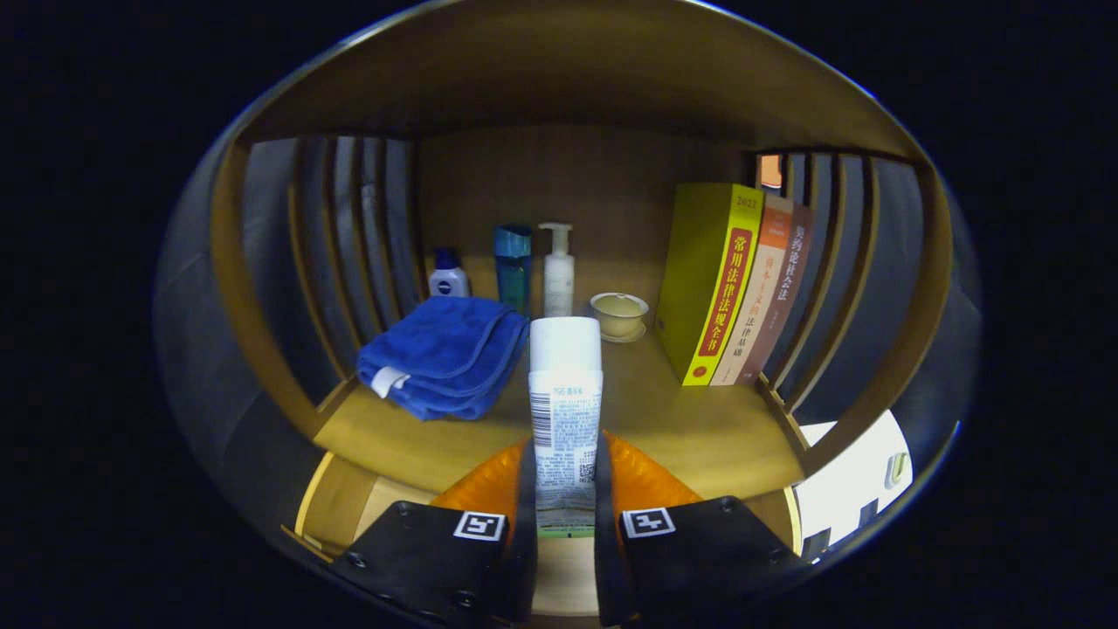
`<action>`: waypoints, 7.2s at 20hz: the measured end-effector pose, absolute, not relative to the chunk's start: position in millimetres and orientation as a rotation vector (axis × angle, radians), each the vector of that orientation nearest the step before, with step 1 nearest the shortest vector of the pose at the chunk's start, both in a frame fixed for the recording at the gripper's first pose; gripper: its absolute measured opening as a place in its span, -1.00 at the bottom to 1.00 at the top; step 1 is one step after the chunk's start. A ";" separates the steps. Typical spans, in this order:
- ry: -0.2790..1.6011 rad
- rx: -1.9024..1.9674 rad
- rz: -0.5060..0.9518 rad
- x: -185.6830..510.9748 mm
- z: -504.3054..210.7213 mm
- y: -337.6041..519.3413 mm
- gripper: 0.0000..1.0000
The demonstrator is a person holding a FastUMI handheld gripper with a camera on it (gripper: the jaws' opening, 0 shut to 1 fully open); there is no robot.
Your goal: Pull open the drawer, take out the items inside it, and place them on the countertop above the cabinet.
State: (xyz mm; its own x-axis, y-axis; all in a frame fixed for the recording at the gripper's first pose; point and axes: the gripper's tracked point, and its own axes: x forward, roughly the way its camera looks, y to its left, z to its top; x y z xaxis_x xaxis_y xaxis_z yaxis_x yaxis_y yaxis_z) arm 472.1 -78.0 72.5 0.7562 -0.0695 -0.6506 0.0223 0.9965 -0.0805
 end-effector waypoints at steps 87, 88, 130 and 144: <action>0.164 0.008 -0.098 219.8 -62.3 -53.4 0.98; 0.174 0.011 -0.101 223.7 -63.0 -54.8 0.97; 0.143 -0.028 -0.056 258.8 39.8 -43.4 0.96; 0.033 0.072 -0.187 130.7 98.1 -134.6 0.95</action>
State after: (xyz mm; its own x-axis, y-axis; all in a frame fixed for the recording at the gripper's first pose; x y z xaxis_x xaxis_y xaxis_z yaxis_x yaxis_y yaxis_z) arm 130.7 -134.6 98.1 0.9820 -0.1846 -0.0397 0.1870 0.9799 0.0688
